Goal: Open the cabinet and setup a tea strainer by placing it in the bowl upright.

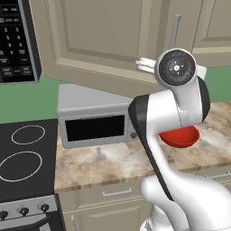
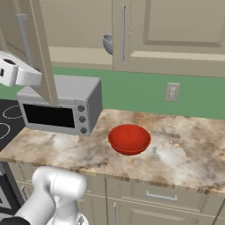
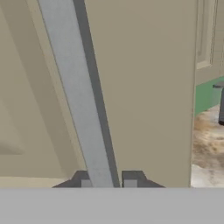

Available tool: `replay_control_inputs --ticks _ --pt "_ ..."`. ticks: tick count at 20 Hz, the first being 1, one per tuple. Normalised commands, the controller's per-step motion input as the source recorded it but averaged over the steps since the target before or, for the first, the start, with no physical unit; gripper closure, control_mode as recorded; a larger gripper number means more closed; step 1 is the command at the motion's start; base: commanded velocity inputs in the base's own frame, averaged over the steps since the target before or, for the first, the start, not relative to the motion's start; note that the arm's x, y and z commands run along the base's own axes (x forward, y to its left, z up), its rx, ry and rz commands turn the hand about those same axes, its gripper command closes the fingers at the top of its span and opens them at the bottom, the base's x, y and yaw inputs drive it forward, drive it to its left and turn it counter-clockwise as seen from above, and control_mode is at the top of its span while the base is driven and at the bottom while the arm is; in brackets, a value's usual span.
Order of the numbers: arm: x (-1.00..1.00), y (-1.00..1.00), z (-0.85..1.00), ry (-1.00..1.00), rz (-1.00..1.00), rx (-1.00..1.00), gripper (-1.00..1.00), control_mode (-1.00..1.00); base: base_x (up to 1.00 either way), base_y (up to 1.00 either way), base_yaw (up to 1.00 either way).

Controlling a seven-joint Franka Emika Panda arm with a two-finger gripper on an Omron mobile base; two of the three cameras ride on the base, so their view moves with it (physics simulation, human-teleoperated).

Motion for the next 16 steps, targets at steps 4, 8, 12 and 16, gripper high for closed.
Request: replay_control_inputs --ticks 4,8,12,16 --pt "0.00 0.00 0.00 0.00 0.00 0.00 -1.00 -1.00 0.00 0.00 0.00" --pt "0.00 0.10 0.00 0.06 0.00 0.00 -1.00 -1.00 0.00 0.00 0.00" --pt "0.00 0.18 0.00 0.06 0.00 0.00 -1.00 -1.00 0.00 0.00 0.00" --pt "-0.35 0.09 0.17 0.01 0.04 0.01 -1.00 -1.00 0.00 0.00 0.00"
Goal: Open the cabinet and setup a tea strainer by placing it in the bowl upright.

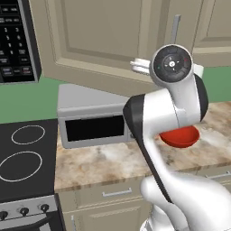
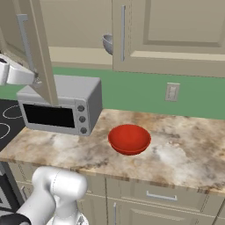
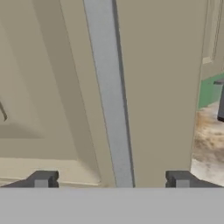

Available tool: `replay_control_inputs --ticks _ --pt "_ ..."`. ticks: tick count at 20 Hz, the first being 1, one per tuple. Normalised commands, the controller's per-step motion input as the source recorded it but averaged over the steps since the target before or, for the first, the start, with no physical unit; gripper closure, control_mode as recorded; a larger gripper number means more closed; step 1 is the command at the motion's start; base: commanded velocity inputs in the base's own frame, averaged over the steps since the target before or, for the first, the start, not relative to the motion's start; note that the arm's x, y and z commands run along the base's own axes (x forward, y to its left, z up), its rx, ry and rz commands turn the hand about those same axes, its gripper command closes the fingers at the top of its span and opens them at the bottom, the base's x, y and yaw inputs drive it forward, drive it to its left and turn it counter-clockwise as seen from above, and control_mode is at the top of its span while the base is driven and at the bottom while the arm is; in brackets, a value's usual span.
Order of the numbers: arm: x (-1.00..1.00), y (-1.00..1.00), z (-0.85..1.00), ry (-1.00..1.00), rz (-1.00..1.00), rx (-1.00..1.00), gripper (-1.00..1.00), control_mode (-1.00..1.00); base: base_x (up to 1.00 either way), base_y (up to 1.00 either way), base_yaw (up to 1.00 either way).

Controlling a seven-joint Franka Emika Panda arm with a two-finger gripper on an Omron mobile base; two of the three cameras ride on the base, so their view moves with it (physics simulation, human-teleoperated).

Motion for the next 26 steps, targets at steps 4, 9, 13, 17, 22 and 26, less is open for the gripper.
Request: replay_control_inputs --ticks 4,9,13,17,22,26 --pt "-0.71 -0.18 0.36 0.00 0.13 0.23 -1.00 -1.00 0.00 0.00 0.00" --pt "-0.71 -0.54 0.02 0.00 0.12 0.47 -1.00 -1.00 0.00 0.00 0.00" --pt "-0.37 -0.56 0.00 0.00 0.03 0.56 -1.00 -1.00 0.00 0.00 0.00" --pt "-0.09 -0.61 0.00 0.00 0.00 0.53 -1.00 -1.00 0.00 0.00 0.00" --pt "0.00 -0.51 -0.14 0.00 0.00 0.54 -1.00 -1.00 0.00 0.00 0.00" --pt "0.17 -0.42 -0.41 0.08 0.00 0.55 -1.00 -1.00 0.00 0.00 0.00"
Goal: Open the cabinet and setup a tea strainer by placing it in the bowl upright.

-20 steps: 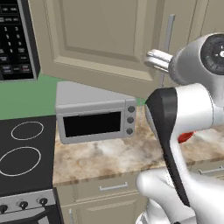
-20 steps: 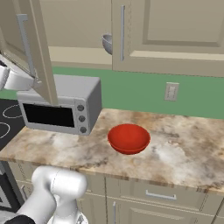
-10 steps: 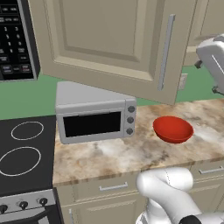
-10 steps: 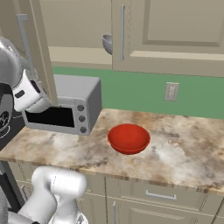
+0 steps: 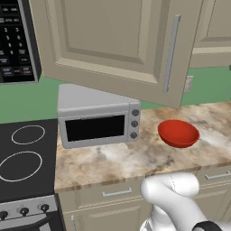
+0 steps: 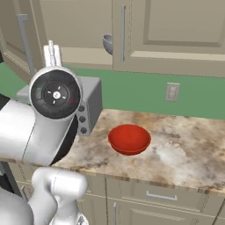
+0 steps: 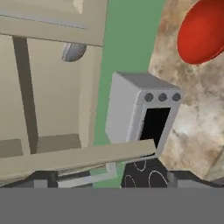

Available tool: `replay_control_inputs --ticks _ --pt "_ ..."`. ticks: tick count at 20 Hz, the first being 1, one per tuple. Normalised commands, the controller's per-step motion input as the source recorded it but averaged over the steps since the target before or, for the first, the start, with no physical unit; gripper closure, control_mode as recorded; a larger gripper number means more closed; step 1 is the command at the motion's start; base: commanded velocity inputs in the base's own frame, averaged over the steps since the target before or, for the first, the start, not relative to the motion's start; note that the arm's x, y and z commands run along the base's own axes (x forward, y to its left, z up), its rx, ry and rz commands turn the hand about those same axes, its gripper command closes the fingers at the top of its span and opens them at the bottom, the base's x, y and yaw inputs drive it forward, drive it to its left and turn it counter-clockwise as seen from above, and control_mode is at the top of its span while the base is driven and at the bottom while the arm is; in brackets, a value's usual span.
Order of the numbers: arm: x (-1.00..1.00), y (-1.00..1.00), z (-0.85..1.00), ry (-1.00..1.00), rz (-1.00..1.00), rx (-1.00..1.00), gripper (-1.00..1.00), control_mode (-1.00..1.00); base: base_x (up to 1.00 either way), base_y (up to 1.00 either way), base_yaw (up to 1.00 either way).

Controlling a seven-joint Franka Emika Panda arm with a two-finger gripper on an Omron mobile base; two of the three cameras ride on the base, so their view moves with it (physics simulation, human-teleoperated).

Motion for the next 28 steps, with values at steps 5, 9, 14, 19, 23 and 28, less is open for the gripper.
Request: replay_control_inputs --ticks 5,9,14,19,23,28 --pt "0.37 -0.35 -0.49 0.18 0.01 0.56 -1.00 -1.00 0.00 0.00 0.00" --pt "0.42 -0.01 -0.16 0.25 0.15 0.44 -1.00 -1.00 0.00 0.00 0.00" --pt "0.25 0.04 -0.12 0.19 0.28 0.13 -1.00 -1.00 0.00 0.00 0.00" --pt "0.08 0.32 -0.15 0.06 0.28 0.01 -1.00 -1.00 0.00 0.00 0.00" --pt "0.00 0.46 -0.13 0.01 0.21 0.00 -1.00 -1.00 0.00 0.00 0.00" --pt "0.06 0.43 -0.08 0.01 0.15 0.00 -1.00 -1.00 0.00 0.00 0.00"
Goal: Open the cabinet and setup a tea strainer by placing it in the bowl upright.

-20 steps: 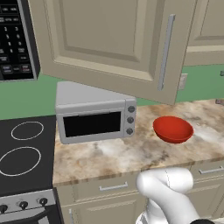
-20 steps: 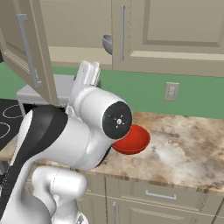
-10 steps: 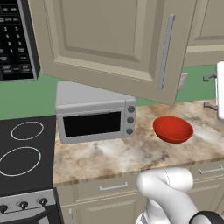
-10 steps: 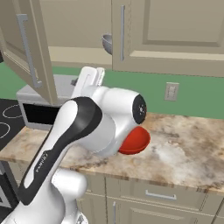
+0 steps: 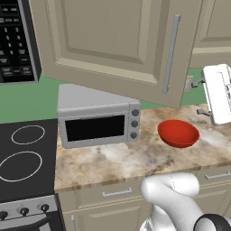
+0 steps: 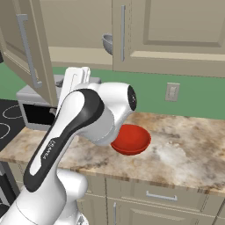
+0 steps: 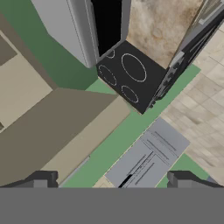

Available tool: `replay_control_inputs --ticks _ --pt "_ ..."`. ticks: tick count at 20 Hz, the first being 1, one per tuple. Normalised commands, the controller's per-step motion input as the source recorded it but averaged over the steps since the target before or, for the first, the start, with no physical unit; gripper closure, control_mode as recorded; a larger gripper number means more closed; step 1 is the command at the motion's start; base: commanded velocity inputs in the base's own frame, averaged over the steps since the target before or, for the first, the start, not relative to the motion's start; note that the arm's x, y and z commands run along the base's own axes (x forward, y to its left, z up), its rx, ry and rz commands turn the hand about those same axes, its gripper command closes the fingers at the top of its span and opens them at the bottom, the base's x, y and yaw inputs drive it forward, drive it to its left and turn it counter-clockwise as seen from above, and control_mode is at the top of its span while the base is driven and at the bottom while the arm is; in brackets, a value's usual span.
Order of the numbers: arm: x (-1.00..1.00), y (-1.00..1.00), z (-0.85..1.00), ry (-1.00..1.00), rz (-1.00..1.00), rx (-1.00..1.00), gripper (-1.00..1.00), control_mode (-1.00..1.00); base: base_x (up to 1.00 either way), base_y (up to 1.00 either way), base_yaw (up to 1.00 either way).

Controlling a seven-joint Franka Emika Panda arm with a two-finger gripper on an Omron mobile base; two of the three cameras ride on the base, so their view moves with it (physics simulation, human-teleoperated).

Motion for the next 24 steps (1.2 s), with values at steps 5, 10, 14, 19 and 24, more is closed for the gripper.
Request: replay_control_inputs --ticks 5,10,14,19,24 --pt "0.27 0.09 0.00 0.04 0.03 0.00 -1.00 -1.00 0.00 0.00 0.00" --pt "0.31 0.07 0.00 0.10 0.00 0.00 -1.00 -1.00 0.00 0.00 0.00" --pt "0.16 0.03 0.00 0.09 0.00 0.00 -1.00 -1.00 0.00 0.00 0.00" --pt "0.16 0.02 0.00 0.13 0.00 0.00 -1.00 -1.00 0.00 0.00 0.00" --pt "0.02 0.22 0.00 0.11 0.00 0.00 -1.00 -1.00 0.00 0.00 0.00"
